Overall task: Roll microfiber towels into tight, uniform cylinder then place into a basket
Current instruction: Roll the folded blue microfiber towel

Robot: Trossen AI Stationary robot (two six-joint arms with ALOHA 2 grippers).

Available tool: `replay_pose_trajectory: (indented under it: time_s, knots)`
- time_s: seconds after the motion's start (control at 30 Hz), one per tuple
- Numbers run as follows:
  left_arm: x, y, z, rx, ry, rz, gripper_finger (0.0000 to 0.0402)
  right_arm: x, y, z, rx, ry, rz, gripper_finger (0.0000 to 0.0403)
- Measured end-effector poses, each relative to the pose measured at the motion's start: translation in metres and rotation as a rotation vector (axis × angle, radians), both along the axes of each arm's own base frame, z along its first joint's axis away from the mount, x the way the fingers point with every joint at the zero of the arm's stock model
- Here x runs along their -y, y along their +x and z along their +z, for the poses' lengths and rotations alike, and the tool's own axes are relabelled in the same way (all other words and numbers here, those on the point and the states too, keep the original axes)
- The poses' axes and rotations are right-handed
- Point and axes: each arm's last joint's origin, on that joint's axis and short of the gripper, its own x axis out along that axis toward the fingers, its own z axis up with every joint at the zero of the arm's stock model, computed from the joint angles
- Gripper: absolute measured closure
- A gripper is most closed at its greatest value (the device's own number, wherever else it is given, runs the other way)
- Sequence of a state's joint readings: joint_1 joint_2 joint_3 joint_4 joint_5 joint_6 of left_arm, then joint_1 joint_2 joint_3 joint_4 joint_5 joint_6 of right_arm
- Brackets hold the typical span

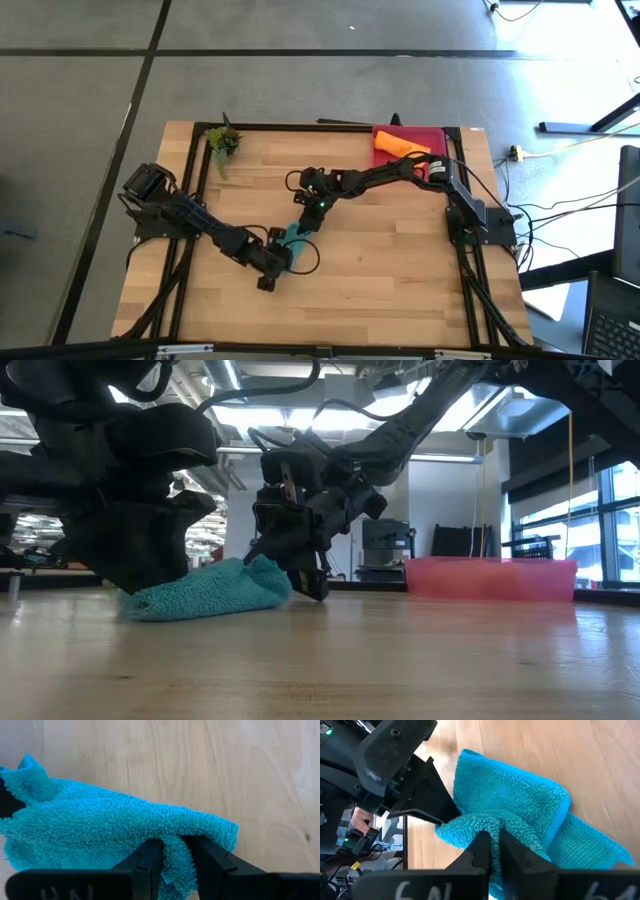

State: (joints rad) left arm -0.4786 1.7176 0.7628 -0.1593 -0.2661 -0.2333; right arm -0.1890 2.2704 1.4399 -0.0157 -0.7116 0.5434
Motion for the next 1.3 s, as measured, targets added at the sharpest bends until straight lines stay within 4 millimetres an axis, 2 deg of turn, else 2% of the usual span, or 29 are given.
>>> replay_pose_trajectory:
  time_s: [0.43,0.63,1.0,1.3]
  knots:
    - [-0.002,0.003,0.004,0.009,0.101,0.044,0.0284,0.002,0.0,0.0,0.0,-0.011,-0.012,0.0382]
    - [0.004,0.008,0.02,-0.07,0.143,0.03,0.0288,0.002,0.0,0.0,0.001,-0.014,-0.009,0.0382]
    - [0.01,0.019,0.063,-0.168,0.142,0.154,0.0288,0.003,-0.001,-0.001,0.014,-0.028,0.004,0.0381]
    - [0.024,0.013,0.065,-0.175,0.071,0.177,0.0288,0.003,0.001,0.001,0.044,-0.031,0.005,0.0381]
